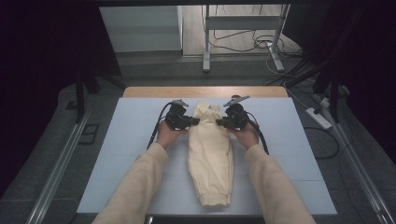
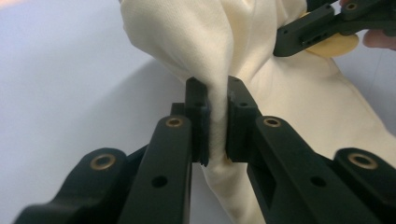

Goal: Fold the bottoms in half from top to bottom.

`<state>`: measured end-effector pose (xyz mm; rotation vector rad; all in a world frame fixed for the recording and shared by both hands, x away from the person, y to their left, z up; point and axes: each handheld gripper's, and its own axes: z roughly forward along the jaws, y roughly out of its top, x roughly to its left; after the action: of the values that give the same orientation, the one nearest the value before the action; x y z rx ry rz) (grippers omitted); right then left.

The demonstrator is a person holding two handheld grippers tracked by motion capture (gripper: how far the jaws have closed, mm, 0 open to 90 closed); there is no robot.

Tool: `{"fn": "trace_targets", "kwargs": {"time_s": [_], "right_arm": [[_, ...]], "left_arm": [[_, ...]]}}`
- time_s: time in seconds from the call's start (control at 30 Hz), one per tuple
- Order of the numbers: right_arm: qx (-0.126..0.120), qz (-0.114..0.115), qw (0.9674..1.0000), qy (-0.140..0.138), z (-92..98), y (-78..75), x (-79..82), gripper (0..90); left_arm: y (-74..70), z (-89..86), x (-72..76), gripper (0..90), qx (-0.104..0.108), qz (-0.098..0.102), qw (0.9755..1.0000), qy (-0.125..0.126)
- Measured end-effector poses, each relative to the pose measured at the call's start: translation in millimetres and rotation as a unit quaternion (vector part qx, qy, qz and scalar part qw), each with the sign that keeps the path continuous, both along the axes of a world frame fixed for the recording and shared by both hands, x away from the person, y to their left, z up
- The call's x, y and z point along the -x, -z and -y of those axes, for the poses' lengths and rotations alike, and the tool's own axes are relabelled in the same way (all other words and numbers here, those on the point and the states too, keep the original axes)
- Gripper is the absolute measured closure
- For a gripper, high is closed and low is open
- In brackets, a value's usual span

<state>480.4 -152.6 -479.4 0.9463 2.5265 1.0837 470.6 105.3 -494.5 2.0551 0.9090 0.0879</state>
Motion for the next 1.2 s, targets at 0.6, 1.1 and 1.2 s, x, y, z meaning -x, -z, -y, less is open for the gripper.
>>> {"fn": "trace_targets", "kwargs": {"time_s": [0.6,1.1,1.2], "right_arm": [[-0.02,0.069,0.9973,0.013,4.5,-45.1,9.2,77.7],[-0.028,0.109,0.9933,0.026,6.6,-86.4,7.7,77.5],[-0.023,0.11,0.9933,0.027,7.5,-86.2,8.3,77.5]], "left_arm": [[-47.4,-1.8,0.1,81.6,0.015,0.043,0.9989,0.0],[-91.8,0.5,-0.2,81.7,0.015,0.091,0.9958,0.001],[-86.1,2.1,-0.3,81.7,0.012,0.082,0.9965,0.004]]}}
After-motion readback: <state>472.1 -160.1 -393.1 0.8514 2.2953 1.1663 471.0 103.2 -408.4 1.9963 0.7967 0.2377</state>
